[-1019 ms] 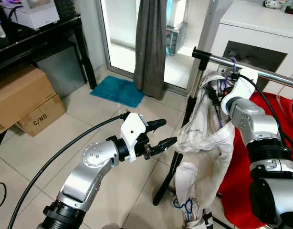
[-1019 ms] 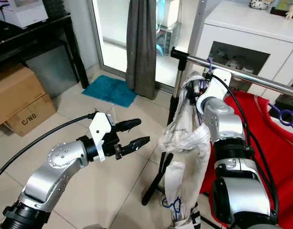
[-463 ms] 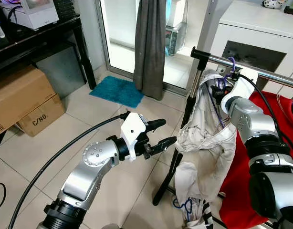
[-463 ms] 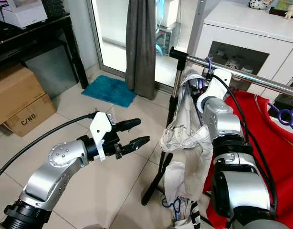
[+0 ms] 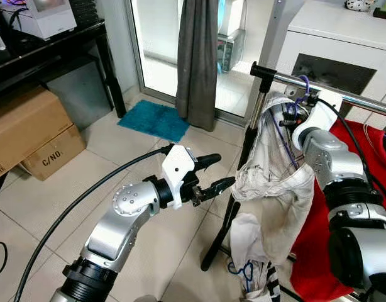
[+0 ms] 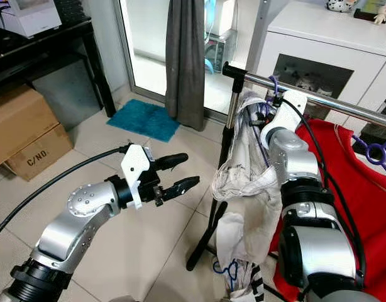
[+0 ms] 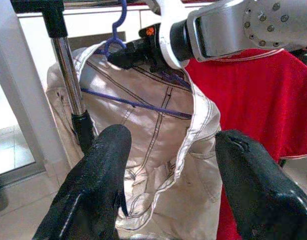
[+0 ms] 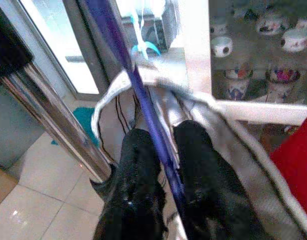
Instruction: Hang hanger
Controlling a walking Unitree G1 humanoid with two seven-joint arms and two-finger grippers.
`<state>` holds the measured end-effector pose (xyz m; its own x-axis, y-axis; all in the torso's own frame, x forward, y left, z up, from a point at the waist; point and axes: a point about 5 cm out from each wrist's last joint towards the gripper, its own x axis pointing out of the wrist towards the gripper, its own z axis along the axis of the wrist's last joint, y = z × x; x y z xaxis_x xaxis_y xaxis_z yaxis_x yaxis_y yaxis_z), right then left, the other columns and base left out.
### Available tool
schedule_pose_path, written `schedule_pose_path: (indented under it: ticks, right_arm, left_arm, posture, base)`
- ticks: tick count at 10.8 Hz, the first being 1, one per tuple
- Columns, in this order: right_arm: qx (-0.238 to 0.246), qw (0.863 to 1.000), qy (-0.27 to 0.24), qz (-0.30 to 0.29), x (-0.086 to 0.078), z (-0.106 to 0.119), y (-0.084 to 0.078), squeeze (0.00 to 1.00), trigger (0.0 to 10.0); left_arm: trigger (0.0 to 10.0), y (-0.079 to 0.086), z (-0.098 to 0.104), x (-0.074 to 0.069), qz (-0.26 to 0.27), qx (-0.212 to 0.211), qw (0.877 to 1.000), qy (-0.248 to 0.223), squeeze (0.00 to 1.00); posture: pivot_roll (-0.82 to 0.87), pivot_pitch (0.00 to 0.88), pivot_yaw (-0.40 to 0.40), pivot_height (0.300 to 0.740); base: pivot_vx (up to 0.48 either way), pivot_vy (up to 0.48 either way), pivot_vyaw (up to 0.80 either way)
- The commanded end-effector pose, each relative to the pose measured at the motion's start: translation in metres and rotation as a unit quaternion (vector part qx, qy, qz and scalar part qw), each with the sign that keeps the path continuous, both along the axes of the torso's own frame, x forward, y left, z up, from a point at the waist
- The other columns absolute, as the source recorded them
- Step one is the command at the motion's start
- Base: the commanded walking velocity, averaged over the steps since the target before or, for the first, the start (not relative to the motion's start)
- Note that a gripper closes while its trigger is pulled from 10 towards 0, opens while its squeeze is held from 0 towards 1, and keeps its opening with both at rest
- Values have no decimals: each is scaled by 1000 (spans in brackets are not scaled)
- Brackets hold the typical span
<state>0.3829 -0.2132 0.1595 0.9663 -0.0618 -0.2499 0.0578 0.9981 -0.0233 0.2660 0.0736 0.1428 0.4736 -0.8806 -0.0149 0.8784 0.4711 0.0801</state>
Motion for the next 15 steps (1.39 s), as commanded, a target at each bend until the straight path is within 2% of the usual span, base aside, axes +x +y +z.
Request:
schedule_pose_path:
  ticks: [1,3,7,8,9,11,12,14,15]
  right_arm:
    - [5,1000,-9,3,-1,4,1,0,0]
    - [12,999,-40,21,-7,11,6,0,0]
    - [14,999,-23,38,-16,-3,13,0,0]
    - [4,999,-15,32,-15,-5,13,0,2196]
    - [-10,1000,7,28,-10,-8,14,0,10000]
    - [-32,998,29,35,-6,-11,16,0,10000]
    - [-36,998,39,44,-2,-11,18,1000,10000]
    - [-42,997,51,35,2,-11,19,1000,10000]
    - [-44,997,61,33,3,-13,20,0,10000]
  left_arm:
    - [10000,-2,0,1,-1,3,1000,-6,0]
    - [10000,-4,-1,-2,2,-3,1000,-2,0]
    - [10000,-5,-4,-6,2,-3,1000,4,0]
    - [10000,-5,-3,-5,2,-3,1000,3,0]
    - [10000,-5,-3,-5,2,-2,1000,3,0]
    - [10000,-4,-3,-4,2,0,1000,2,0]
    - [10000,-4,-2,-3,3,1,1000,0,0]
    - [10000,-2,-2,-3,5,1,1000,-1,0]
    - [10000,-2,-1,-3,7,1,1000,-3,0]
  posture:
    - [2,0,10,740]
    - [2,0,-4,740]
    - [0,0,-4,740]
    - [2,0,-2,740]
    - [3,0,-1,740]
    - [5,0,0,740]
    - [7,0,-2,740]
    - [12,0,-8,740]
    - [17,0,-10,740]
  base:
    - [0,0,0]
    - [0,0,0]
    - [0,0,0]
    - [0,0,0]
    - [0,0,0]
    - [0,0,0]
    - [0,0,0]
    - [0,0,0]
    - [0,0,0]
